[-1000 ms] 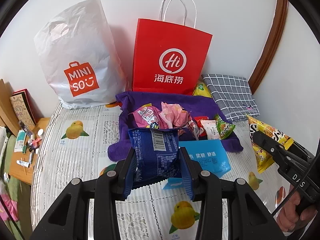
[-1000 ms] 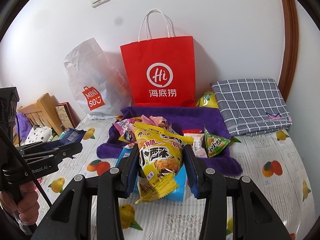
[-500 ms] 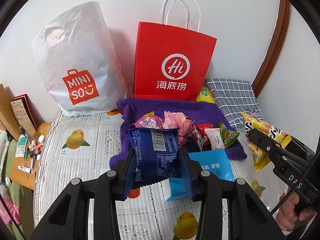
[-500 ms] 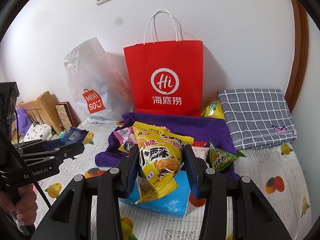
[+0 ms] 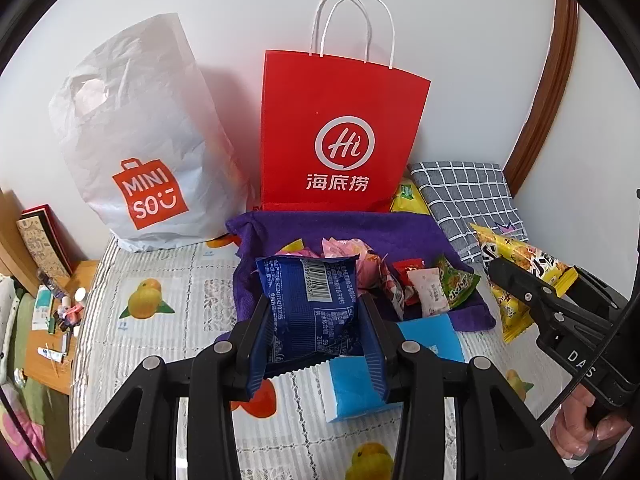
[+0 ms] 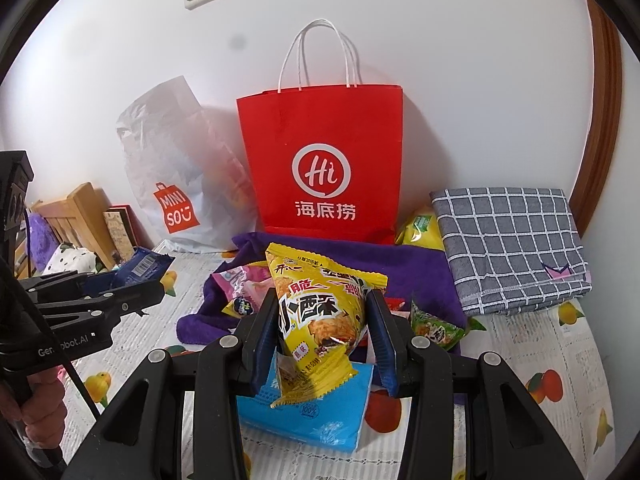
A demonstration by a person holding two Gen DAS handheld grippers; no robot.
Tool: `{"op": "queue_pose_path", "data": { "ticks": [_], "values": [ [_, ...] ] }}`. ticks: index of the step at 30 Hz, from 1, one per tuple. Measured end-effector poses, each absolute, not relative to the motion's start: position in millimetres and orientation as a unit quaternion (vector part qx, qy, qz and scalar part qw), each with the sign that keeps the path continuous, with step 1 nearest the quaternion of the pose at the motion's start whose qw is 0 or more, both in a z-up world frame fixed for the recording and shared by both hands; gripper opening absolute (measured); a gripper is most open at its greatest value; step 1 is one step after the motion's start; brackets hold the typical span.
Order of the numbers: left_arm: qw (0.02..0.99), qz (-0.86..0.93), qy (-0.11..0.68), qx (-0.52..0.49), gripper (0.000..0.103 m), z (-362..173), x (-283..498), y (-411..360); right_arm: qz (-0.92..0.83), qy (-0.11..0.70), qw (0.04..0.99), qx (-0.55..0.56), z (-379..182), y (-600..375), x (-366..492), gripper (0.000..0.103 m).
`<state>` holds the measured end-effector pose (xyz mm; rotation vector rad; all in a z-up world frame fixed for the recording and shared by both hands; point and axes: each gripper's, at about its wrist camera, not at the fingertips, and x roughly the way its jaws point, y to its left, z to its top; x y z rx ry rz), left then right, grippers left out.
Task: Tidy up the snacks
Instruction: 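Lower the blue snack bar and yellow chip bag with both grippers over the towel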
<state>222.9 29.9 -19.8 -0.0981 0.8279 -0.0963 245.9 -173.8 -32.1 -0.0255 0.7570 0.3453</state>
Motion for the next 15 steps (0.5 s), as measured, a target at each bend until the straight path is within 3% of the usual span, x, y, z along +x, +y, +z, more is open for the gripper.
{"op": "queue_pose_path", "data": {
  "ticks": [15],
  "values": [
    [0.91,-0.046,0.409,-0.041,0.039,-23.0,248.5,26.4,0.172,0.369,0.913,-0.015,-32.8,-171.8,272.9,0.043]
  ]
}}
